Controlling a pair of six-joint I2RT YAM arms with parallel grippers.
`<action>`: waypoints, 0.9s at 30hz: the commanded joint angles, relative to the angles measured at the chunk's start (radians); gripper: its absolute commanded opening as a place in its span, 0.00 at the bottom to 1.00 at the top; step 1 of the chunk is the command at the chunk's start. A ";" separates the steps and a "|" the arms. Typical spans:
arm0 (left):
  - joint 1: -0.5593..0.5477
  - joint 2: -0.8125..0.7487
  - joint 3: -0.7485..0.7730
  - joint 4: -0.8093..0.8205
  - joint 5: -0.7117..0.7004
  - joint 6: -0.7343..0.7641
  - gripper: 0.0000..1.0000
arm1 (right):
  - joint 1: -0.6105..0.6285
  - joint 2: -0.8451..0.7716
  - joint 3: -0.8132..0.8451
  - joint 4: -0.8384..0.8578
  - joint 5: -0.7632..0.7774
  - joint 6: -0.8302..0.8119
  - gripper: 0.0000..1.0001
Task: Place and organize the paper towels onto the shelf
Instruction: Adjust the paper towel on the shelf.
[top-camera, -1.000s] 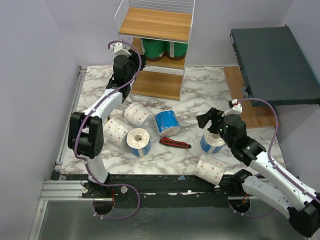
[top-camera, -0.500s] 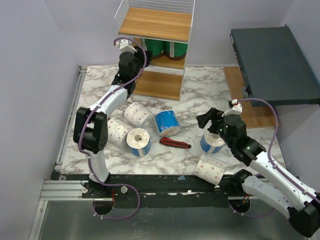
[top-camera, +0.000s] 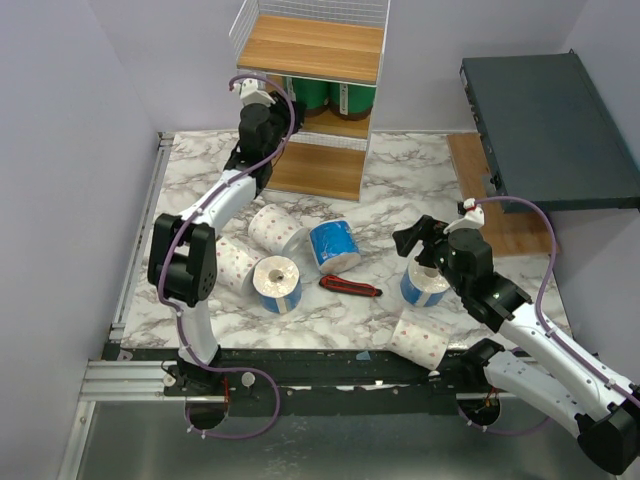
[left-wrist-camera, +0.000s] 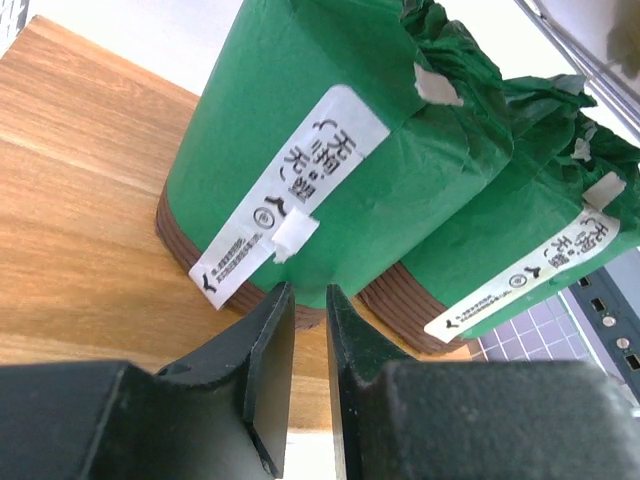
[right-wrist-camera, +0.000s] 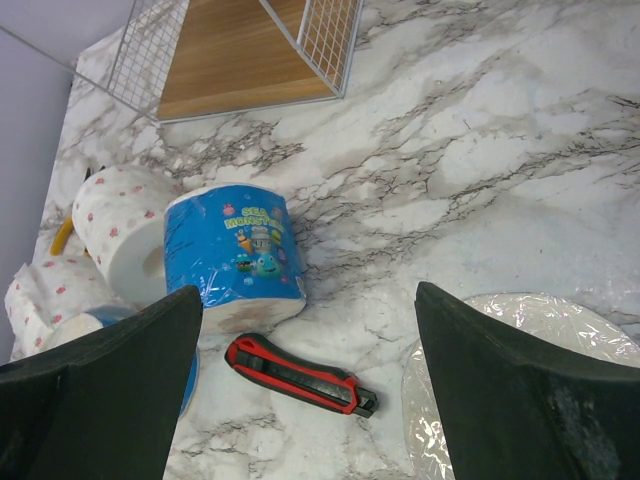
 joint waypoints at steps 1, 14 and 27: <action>-0.006 -0.106 -0.096 0.048 0.019 0.009 0.23 | 0.001 -0.020 0.004 -0.013 0.016 -0.012 0.91; -0.025 -0.618 -0.492 -0.218 -0.092 0.016 0.42 | 0.003 -0.042 0.008 0.005 -0.024 0.010 0.91; -0.091 -1.135 -0.719 -0.881 -0.473 -0.065 0.98 | 0.002 0.016 0.008 -0.026 0.022 0.131 0.99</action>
